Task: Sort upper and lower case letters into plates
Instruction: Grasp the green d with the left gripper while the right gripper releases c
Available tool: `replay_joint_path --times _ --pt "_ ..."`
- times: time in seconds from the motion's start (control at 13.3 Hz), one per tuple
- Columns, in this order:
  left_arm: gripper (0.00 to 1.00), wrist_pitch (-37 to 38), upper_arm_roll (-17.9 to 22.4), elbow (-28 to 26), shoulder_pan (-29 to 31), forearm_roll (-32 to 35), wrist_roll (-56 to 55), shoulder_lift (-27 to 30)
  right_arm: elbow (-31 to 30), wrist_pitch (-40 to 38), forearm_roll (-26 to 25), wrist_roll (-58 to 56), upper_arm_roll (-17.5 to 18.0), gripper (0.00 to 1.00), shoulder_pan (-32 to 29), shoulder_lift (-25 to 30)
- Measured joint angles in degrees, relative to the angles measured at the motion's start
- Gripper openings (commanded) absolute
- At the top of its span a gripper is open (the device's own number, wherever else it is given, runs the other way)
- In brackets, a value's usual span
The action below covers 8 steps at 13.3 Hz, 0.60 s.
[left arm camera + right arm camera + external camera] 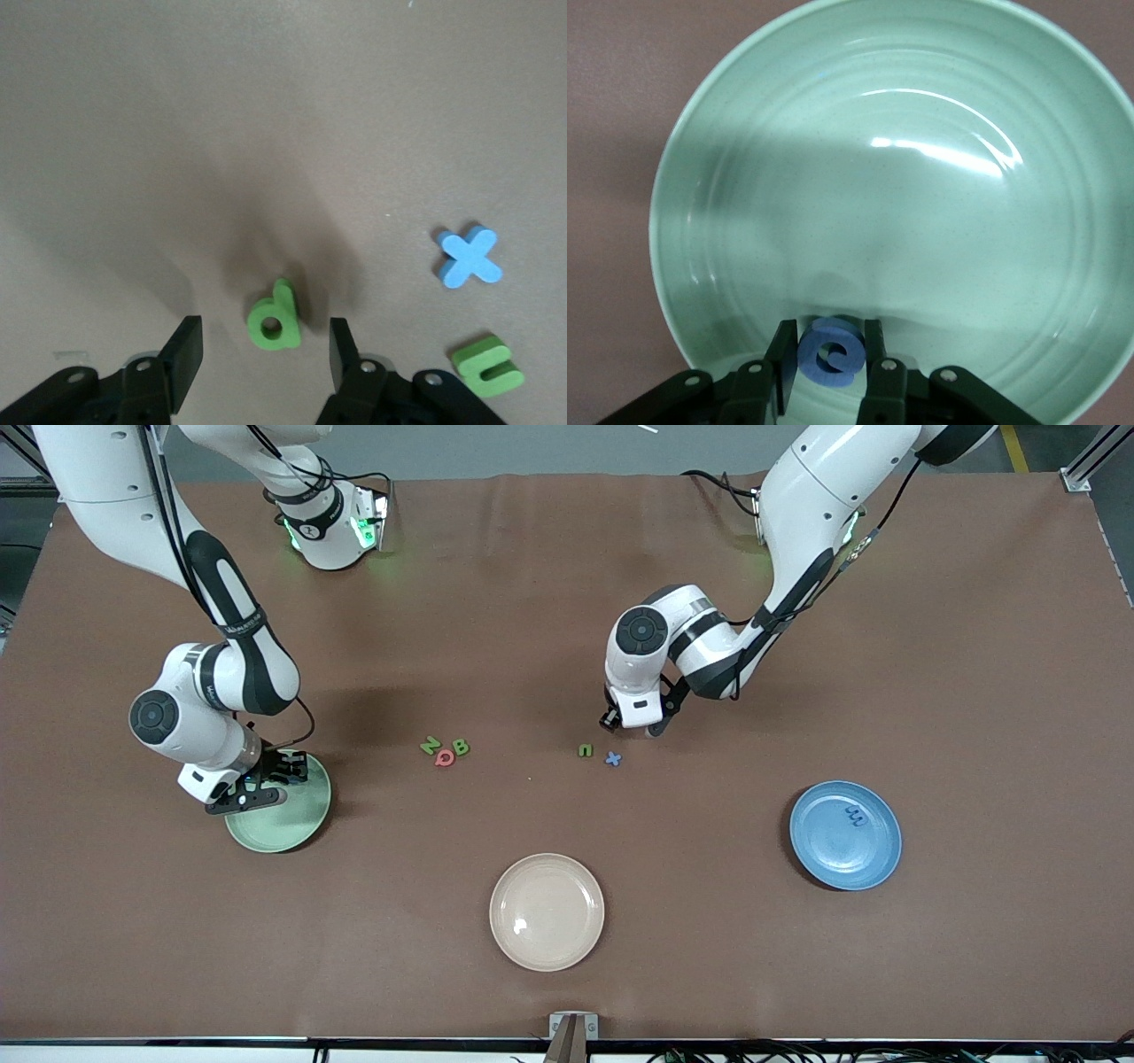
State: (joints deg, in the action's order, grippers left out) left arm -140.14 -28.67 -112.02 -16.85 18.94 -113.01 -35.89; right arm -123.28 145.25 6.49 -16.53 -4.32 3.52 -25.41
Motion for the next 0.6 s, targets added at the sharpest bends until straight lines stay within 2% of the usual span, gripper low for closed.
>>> replay_joint_path --times 0.07,0.15,0.37,0.6 --pt "0.64 -0.1 0.0 0.4 0.0 0.0 -0.5 -0.3 0.0 0.0 0.0 0.0 0.0 0.89 0.0 0.0" --pt "0.61 -0.1 0.0 0.7 0.0 0.0 -0.9 -0.7 0.0 0.0 0.0 0.0 0.0 0.98 0.0 0.0" --pt "0.56 -0.1 0.2 1.0 0.1 0.3 -1.1 -1.4 1.2 -0.9 0.0 0.0 0.2 0.99 0.4 0.2" --pt "0.40 -0.3 0.2 1.1 0.3 0.4 -1.2 -1.8 5.7 -9.3 0.0 0.1 0.5 1.00 2.5 1.5"
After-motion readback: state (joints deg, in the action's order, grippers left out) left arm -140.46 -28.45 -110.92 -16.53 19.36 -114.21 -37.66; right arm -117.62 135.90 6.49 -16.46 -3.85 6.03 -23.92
